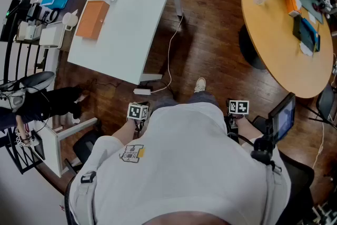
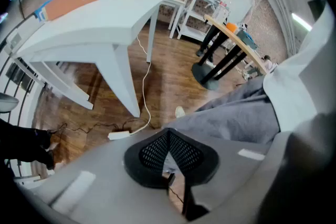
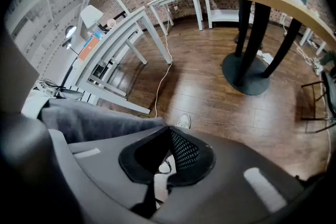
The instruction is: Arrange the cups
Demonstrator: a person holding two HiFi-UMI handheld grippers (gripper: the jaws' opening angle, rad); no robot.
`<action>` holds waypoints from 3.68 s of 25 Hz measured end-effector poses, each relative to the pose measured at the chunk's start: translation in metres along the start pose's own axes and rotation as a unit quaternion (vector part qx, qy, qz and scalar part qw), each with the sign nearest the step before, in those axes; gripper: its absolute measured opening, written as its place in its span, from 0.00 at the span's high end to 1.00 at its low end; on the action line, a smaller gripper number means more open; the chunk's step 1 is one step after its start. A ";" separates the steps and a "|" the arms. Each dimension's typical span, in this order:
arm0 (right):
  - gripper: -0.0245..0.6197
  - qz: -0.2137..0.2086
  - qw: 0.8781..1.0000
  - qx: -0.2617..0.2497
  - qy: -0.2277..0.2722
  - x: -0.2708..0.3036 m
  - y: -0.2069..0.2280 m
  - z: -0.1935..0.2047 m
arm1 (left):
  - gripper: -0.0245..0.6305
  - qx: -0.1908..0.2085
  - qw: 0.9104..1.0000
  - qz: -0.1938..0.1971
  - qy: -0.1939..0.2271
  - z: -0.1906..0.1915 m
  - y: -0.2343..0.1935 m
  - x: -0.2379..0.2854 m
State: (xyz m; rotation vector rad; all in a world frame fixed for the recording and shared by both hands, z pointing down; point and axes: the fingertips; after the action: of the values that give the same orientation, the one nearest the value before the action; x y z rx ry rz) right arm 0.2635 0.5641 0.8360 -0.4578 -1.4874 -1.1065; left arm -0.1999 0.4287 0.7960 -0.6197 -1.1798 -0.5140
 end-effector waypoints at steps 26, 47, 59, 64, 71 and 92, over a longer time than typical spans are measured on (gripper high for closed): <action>0.96 -0.057 0.977 -0.201 0.033 0.035 -0.139 -0.399 | 0.96 -0.005 0.976 0.034 0.217 -0.367 -0.045 0.021; 0.96 -0.276 0.671 -0.667 0.171 0.043 -0.591 -0.564 | 0.96 -0.246 0.898 -0.158 0.330 -0.428 -0.176 -0.042; 0.27 -0.217 0.166 -0.956 0.103 0.143 -0.670 -0.588 | 0.96 -0.320 0.864 -0.232 0.312 -0.462 -0.239 -0.042; 0.20 -0.205 -0.033 -0.976 0.062 0.165 -0.691 -0.579 | 0.96 -0.343 0.852 -0.245 0.312 -0.473 -0.241 -0.043; 0.18 -0.187 -0.220 -0.958 0.009 0.185 -0.677 -0.548 | 0.96 -0.385 0.830 -0.259 0.309 -0.466 -0.232 -0.043; 0.38 -0.371 0.405 -0.833 -0.060 0.153 -0.725 -0.534 | 0.96 -0.372 0.837 -0.254 0.310 -0.471 -0.237 -0.048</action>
State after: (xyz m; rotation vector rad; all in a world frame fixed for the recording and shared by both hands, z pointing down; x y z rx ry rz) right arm -0.0590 -0.2691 0.6432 -1.2221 0.1012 -3.2000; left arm -0.0499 -0.0643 0.6722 -0.7051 -0.4631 -1.5519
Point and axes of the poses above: the fingertips, and each gripper's own axes: x forward along the fingers, y to its right, z out of its underside, and after that the axes turned 14 degrees about x, right-handed
